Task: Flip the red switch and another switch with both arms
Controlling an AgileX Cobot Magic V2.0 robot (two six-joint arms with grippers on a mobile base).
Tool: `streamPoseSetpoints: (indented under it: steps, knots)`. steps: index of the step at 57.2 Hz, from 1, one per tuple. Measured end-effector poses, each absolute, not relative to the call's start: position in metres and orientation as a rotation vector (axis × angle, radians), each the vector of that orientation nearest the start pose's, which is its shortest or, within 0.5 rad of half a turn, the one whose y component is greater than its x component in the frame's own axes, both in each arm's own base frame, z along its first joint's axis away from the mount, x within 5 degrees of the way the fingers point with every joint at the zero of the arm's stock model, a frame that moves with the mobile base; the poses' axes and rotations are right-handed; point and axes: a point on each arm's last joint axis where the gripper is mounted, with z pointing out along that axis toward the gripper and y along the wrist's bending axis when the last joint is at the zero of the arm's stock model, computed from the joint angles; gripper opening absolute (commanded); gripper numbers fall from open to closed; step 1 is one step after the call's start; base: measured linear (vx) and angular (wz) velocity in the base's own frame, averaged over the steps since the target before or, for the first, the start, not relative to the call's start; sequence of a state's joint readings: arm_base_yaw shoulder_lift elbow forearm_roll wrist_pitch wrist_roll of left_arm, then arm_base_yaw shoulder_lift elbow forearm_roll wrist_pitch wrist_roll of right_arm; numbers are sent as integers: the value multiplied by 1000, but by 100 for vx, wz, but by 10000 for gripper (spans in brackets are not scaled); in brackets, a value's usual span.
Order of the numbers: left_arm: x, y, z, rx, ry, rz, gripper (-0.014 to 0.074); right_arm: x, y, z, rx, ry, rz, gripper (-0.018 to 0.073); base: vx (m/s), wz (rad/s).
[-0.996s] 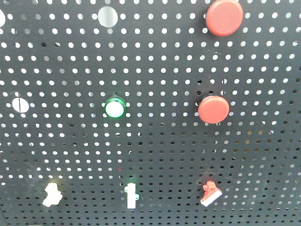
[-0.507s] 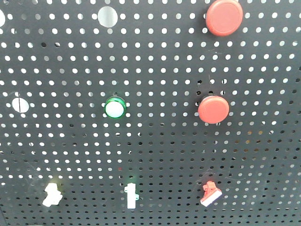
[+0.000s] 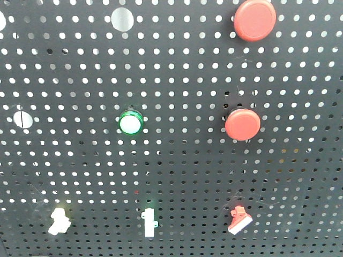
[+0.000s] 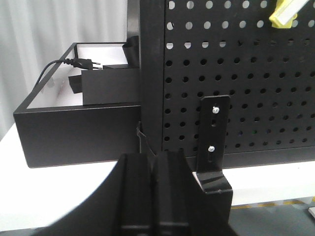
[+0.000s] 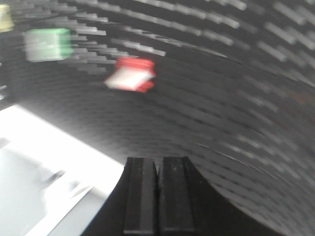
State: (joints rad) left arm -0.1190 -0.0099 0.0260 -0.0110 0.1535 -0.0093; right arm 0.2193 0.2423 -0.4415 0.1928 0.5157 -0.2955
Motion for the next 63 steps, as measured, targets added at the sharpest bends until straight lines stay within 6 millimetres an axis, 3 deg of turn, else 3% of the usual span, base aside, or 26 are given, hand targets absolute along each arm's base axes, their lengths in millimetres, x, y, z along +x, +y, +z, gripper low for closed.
streamPoseSetpoints:
  steps: [7, 18, 28, 63]
  knots:
    - [56, -7, 191, 83, 1652, -107, 3, 66, 9, 254, -205, 1745, 17, -1, 0, 0]
    - [56, -7, 191, 83, 1652, -107, 3, 65, 1, 200, -118, 1677, -94, -1, 0, 0]
    - [56, -7, 191, 83, 1652, -107, 3, 58, 0, 197, -93, 1583, -86, -1, 0, 0]
    - [56, -7, 191, 83, 1651, -107, 3, 57, 0, 193, -103, 1617, -92, -1, 0, 0]
